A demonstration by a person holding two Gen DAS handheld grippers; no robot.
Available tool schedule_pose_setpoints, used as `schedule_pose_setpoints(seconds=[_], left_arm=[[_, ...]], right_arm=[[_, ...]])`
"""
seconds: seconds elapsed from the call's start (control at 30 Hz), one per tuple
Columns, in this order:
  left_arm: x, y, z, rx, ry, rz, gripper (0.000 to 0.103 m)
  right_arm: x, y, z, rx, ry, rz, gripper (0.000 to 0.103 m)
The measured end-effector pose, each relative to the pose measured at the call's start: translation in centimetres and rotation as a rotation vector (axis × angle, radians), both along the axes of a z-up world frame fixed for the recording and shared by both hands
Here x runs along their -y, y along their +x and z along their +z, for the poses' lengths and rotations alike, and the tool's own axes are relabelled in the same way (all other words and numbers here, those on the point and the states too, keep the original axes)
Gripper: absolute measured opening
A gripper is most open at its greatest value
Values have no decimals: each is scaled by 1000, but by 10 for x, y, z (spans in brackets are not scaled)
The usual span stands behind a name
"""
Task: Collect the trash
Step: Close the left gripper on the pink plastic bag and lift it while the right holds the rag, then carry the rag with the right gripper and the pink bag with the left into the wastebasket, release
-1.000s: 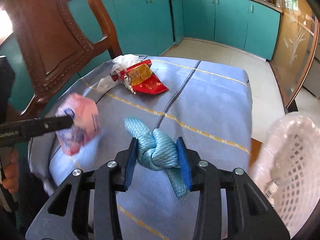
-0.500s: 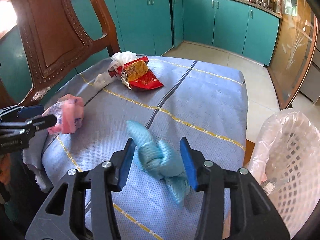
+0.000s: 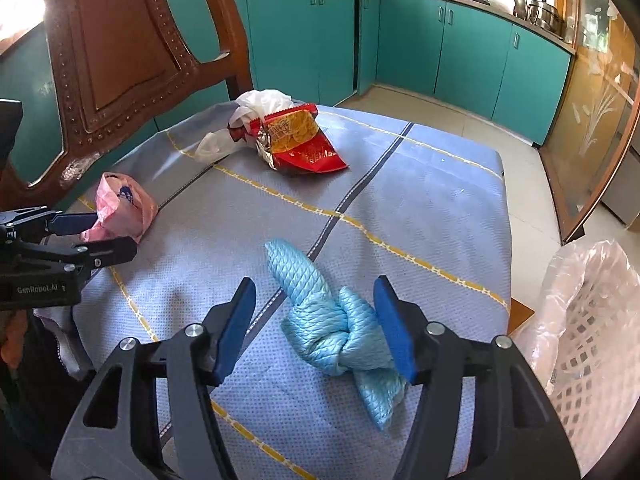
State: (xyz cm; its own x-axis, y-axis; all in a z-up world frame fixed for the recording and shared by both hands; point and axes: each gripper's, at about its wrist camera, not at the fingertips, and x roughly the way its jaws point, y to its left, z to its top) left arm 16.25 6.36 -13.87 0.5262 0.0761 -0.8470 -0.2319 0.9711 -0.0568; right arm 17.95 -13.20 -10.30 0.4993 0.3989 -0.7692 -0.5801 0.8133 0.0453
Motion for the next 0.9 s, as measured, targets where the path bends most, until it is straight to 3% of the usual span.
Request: schedule_pose_setpoints(seconds=[0.3,0.43,0.5,0.53,0.7,0.9], left_arm=[[-6,16,-3,15,17,22,73],[-2,18,-5,17,50,6,48],[0,16,-5,29,56,4,44],[1,16,-4,35,56,1,41],[3,8,6,81,44,-5,39],[17,-6,33,158,89,-28,39]], right_arm=[[-6,3,-7,24,-39,-19,61],[-9,3,-10,54,-67,-35,59],[-9,3,-10,49,-66,-26,43],[-10,2,-10,57,-73,-28,40],[-5,3,-7,61,-50,-39,35],[0,-2,5,97,-27,-58,35]])
